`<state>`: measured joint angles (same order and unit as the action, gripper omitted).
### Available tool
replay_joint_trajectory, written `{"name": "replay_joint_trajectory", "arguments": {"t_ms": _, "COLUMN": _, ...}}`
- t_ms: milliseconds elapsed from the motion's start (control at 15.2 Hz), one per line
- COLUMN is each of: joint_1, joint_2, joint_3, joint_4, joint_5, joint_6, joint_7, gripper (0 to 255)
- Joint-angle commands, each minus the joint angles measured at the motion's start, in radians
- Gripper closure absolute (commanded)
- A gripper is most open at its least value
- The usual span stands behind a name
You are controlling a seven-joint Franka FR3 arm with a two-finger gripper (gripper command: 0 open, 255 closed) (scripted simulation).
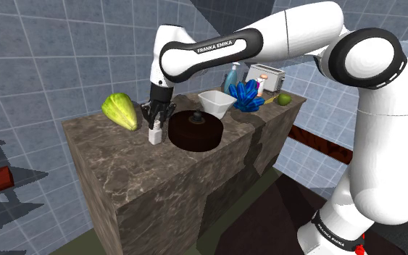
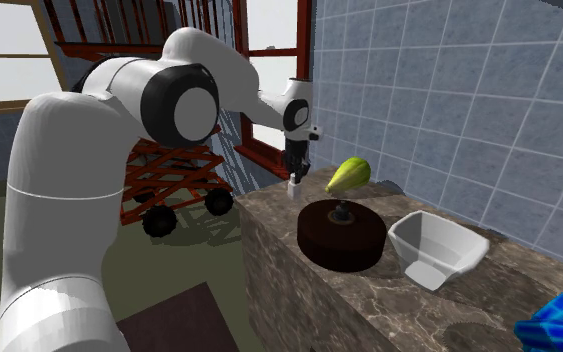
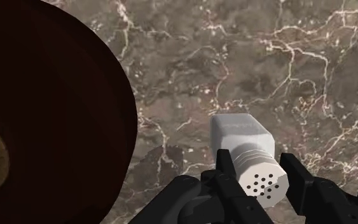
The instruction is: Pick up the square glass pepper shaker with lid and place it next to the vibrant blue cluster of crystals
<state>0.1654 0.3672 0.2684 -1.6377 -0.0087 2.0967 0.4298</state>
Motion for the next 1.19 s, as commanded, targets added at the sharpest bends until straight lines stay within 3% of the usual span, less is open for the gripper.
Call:
{"name": "replay_joint_trajectory", "arguments": {"t_ms": 0, "joint_1": 0.0, "joint_2": -0.007, "joint_3": 0.001, "joint_4": 0.02, "joint_5": 0.001, "joint_6": -0.026, "joint_7": 0.001, "gripper": 255}}
{"name": "replay_joint_trajectory", "arguments": {"t_ms": 1122, "joint_1": 0.004, "joint_2": -0.032, "joint_3": 0.006, "joint_4": 0.214, "joint_5": 0.006, "joint_6": -0.244, "joint_7": 0.01, "gripper": 255}}
